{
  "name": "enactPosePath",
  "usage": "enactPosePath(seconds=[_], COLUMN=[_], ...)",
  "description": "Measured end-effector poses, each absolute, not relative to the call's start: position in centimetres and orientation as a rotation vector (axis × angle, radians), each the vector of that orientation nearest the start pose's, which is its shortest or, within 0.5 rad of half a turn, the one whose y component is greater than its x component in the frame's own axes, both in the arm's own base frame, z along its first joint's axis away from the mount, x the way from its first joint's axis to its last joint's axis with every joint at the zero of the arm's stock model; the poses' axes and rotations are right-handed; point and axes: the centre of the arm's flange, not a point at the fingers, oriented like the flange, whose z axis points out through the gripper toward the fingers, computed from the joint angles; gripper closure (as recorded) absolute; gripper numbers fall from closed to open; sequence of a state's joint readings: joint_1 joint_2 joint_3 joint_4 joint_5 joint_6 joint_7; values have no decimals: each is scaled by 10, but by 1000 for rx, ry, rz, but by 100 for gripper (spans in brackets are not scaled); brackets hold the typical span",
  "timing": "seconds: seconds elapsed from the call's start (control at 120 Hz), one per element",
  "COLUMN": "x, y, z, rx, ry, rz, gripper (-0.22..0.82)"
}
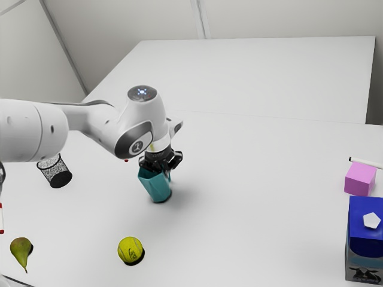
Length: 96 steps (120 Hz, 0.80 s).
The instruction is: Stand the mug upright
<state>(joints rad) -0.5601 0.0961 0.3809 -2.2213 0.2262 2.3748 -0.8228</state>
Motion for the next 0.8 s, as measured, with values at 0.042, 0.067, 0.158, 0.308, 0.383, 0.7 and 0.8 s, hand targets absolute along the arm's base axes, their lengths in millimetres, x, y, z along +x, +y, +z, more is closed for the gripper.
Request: enactPosePath(seconds=[0.042,0.067,0.158,0.308,0.383,0.7,0.8], x=[536,537,537,539,540,547,553], y=[-96,-96,-98,-97,-97,-94,-96], z=[340,338,335,336,337,352,364], rx=[-2900,-2898,-2897,-2905,-2907,-2917,-2923], ry=[-728,-734,-757,-800,-811,-829,-825], rz=[-223,-224,-222,-221,-224,-257,-278], gripper=[79,79,70,37,26,6,4])
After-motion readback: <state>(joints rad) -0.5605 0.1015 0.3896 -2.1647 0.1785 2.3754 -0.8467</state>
